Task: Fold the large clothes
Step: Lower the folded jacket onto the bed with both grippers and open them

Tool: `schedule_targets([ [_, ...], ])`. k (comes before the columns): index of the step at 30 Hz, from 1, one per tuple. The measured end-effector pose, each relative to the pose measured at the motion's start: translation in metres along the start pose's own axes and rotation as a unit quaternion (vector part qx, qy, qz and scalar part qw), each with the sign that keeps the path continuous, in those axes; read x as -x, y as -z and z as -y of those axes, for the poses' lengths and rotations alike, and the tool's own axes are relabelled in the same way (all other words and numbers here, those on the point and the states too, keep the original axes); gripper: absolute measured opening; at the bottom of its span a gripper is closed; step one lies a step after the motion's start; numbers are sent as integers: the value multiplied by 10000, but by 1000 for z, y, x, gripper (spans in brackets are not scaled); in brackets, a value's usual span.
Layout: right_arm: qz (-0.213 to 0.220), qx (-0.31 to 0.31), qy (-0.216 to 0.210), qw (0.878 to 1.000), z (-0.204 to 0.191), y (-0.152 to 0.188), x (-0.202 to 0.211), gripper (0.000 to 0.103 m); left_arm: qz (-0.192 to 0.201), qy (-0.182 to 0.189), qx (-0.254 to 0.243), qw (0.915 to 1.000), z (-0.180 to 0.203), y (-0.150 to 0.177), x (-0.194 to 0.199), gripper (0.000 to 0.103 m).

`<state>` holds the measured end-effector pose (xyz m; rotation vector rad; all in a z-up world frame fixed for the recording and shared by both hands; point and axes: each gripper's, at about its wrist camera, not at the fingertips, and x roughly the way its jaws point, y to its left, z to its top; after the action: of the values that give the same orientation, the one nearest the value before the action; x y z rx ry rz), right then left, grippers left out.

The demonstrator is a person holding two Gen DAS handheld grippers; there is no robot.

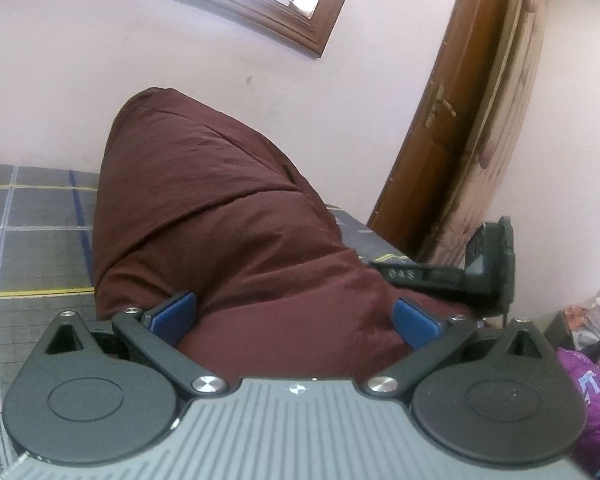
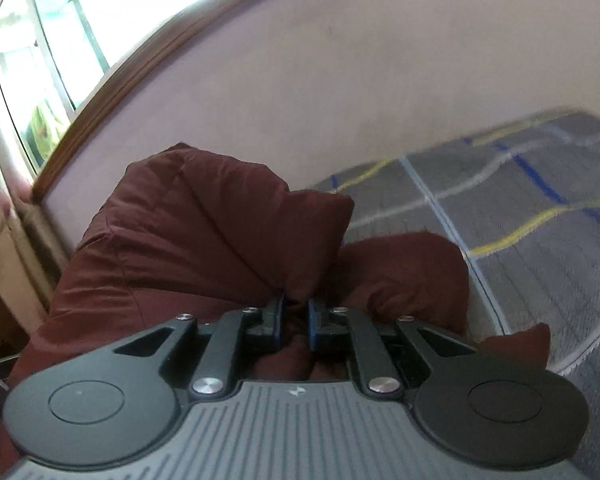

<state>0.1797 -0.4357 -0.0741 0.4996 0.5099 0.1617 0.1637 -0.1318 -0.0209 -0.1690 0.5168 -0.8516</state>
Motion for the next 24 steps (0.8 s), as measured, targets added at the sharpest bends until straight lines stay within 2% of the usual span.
schedule_targets([
  [2, -142, 89, -118, 9998, 8, 2, 8, 9, -4, -4, -177, 9998, 4, 4, 0, 103],
  [4, -239, -73, -238, 9994, 16, 0, 21, 9, -8, -19, -284, 9996, 7, 7, 0, 103],
  [6, -246, -170, -130, 9995, 16, -12, 40, 12, -27, -31, -283, 9996, 6, 8, 1, 103],
  [9, 276, 133, 361, 9989, -7, -40, 86, 17, -43, 26, -192, 9998, 1, 6, 3, 103],
  [11, 614, 212, 265, 9975, -32, -65, 113, 17, -39, 30, -208, 9998, 1, 7, 4, 103],
  [13, 709, 391, 172, 9966, -72, -85, 118, 17, -22, 13, -218, 9998, 2, 9, 5, 103],
  [14, 667, 301, 154, 9972, -87, -92, 112, 21, -12, 7, -204, 9998, 3, 8, 5, 103],
  [17, 333, -35, 158, 9993, -120, -100, 69, 48, 22, 25, -141, 9999, 2, 8, 5, 103],
  [21, -93, 258, 810, 9963, -131, -86, -2, 50, 77, 76, -111, 9999, -1, 11, 7, 103],
  [24, -93, 252, 1052, 9941, -112, -69, -21, 49, 152, 279, 39, 9995, -9, 10, 13, 103],
])
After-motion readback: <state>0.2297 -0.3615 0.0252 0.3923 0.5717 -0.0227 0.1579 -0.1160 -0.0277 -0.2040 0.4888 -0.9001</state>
